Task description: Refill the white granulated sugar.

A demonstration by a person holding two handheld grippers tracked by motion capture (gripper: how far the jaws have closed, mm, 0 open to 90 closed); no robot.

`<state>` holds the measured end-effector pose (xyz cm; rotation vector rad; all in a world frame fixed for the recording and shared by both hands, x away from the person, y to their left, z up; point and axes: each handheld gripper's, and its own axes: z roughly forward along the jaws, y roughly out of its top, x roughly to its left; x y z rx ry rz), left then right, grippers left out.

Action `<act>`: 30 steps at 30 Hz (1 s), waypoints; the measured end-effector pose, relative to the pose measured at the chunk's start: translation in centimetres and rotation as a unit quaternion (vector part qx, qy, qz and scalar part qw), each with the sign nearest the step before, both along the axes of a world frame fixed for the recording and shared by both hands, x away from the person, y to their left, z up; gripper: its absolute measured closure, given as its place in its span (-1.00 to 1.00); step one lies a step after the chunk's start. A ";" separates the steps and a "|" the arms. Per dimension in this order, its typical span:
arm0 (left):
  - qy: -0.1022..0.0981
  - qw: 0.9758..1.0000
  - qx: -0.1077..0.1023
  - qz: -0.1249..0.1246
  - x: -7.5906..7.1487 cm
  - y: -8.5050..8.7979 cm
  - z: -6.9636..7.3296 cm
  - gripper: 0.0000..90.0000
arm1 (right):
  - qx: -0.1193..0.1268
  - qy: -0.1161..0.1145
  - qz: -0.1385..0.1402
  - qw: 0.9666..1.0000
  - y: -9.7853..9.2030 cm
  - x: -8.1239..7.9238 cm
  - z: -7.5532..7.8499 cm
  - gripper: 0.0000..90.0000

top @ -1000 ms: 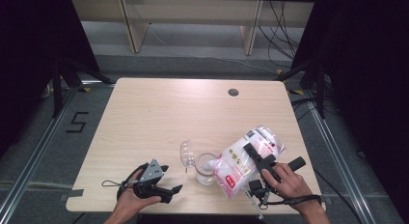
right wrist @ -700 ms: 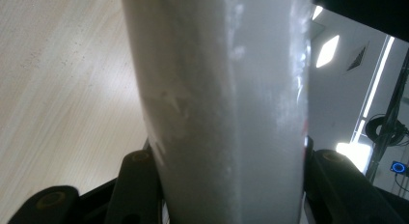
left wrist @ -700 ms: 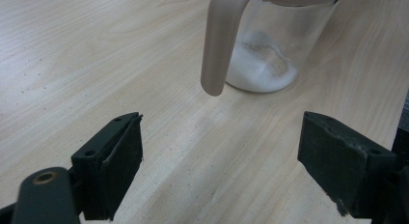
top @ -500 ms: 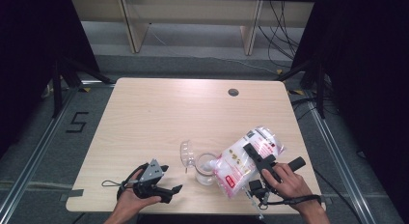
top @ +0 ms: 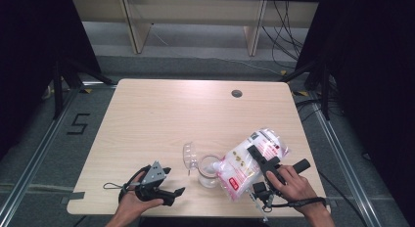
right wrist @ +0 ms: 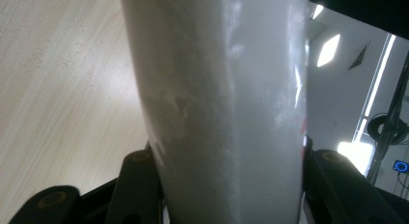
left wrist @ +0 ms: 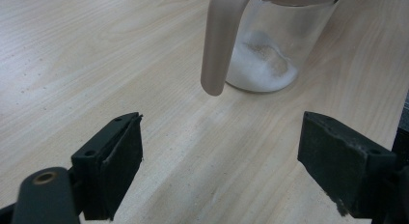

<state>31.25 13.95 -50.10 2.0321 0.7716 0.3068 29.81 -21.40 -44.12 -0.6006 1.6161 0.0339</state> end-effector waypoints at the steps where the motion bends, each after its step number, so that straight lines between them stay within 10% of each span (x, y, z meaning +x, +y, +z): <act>1: 0.000 1.000 -0.001 -0.002 0.0 0.0 0.0 -0.65 | -0.003 0.002 0.001 1.000 0.0 0.0 0.0 0.25; 30: 0.000 1.000 -0.001 -0.002 0.0 0.0 0.0 -0.65 | 0.004 0.001 0.002 1.000 0.0 0.0 -0.1 0.26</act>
